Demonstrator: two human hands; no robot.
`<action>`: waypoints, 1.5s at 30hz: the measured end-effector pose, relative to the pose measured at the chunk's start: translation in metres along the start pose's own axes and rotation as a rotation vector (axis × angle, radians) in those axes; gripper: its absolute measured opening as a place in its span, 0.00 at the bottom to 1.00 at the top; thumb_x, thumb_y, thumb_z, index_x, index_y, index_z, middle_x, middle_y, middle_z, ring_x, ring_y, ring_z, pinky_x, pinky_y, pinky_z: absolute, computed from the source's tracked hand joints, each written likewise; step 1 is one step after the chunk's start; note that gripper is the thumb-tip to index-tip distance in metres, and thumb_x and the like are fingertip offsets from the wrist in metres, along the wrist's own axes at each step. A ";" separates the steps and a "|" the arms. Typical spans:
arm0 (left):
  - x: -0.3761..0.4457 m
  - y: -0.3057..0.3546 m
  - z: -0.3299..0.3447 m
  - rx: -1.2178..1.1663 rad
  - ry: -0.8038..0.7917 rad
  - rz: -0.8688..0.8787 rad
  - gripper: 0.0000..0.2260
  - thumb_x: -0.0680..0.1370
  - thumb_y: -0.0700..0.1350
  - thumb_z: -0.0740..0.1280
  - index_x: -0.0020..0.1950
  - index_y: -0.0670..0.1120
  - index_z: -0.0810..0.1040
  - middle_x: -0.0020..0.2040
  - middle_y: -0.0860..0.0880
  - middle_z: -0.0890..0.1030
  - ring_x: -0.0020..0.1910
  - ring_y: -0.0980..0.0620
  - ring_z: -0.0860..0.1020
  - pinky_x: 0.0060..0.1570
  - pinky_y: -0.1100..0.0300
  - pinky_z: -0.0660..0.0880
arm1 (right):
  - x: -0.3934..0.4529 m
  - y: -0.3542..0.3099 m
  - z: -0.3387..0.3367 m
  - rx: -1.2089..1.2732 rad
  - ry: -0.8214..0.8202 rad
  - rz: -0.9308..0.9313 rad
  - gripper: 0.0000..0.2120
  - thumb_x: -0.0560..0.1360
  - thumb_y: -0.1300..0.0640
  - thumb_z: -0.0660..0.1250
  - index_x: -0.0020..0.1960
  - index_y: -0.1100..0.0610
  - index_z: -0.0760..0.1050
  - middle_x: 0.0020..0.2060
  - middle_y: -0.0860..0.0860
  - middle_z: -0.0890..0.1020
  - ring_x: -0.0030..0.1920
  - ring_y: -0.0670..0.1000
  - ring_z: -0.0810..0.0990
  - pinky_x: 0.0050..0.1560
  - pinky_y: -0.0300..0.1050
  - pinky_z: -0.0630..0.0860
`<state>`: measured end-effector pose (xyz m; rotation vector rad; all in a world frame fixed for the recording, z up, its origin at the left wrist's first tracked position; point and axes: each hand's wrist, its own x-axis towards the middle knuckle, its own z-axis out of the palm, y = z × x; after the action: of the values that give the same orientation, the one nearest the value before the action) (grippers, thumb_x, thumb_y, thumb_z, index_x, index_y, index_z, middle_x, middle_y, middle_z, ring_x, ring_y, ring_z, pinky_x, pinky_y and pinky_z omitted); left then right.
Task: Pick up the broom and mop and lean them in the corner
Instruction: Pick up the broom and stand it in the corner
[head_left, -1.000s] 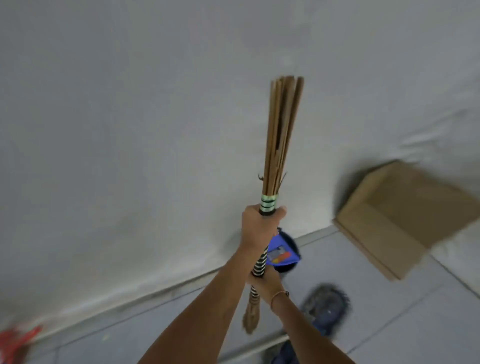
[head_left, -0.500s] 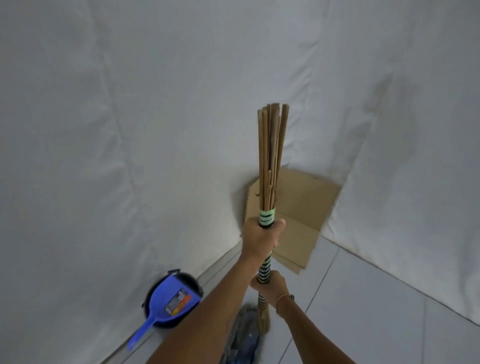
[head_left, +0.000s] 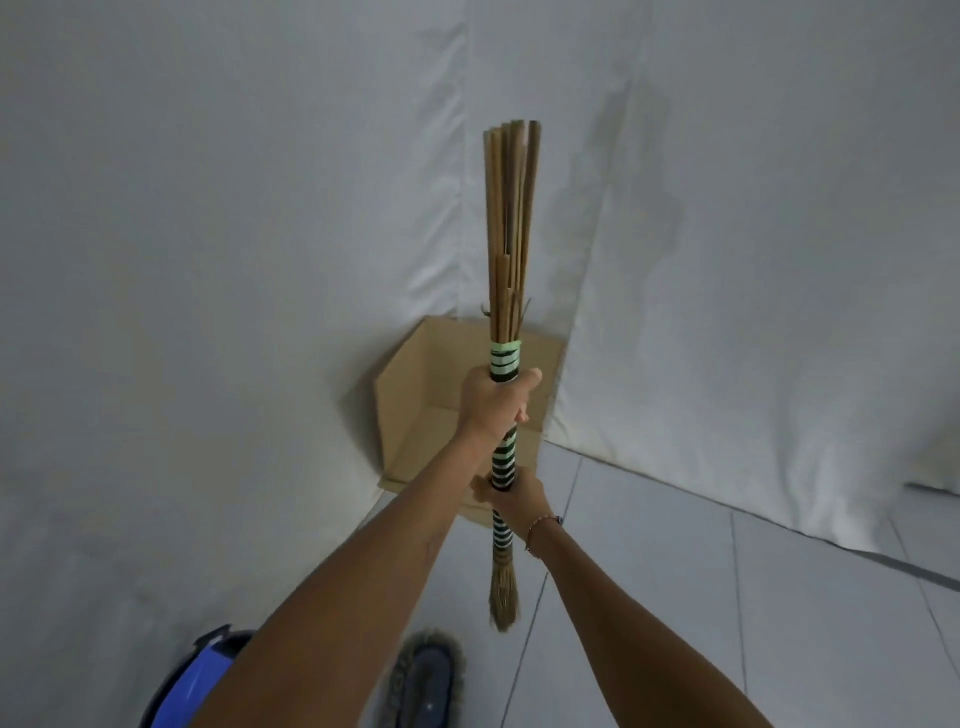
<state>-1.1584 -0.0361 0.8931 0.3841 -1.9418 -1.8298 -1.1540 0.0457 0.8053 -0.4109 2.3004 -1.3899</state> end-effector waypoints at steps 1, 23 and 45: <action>0.011 0.000 0.006 0.000 -0.019 -0.003 0.17 0.70 0.45 0.69 0.22 0.46 0.70 0.19 0.51 0.72 0.20 0.52 0.71 0.35 0.55 0.75 | 0.008 -0.001 -0.009 -0.003 -0.009 -0.007 0.12 0.74 0.57 0.68 0.38 0.65 0.77 0.37 0.61 0.81 0.36 0.55 0.79 0.37 0.36 0.73; 0.346 -0.025 0.144 0.060 0.157 -0.035 0.17 0.73 0.45 0.69 0.25 0.44 0.71 0.24 0.46 0.74 0.25 0.50 0.73 0.45 0.50 0.79 | 0.388 0.011 -0.157 -0.123 -0.219 -0.172 0.21 0.71 0.47 0.70 0.29 0.56 0.65 0.26 0.51 0.70 0.28 0.47 0.67 0.33 0.41 0.65; 0.605 -0.141 0.101 0.131 0.270 -0.216 0.17 0.74 0.51 0.68 0.30 0.41 0.75 0.29 0.45 0.77 0.32 0.49 0.75 0.40 0.57 0.74 | 0.674 -0.008 -0.107 -0.395 -0.440 -0.093 0.23 0.67 0.43 0.73 0.28 0.49 0.61 0.26 0.46 0.66 0.28 0.44 0.64 0.34 0.42 0.65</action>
<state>-1.7440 -0.2558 0.8269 0.8672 -1.8939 -1.6768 -1.7920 -0.1821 0.7219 -0.8587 2.1877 -0.7698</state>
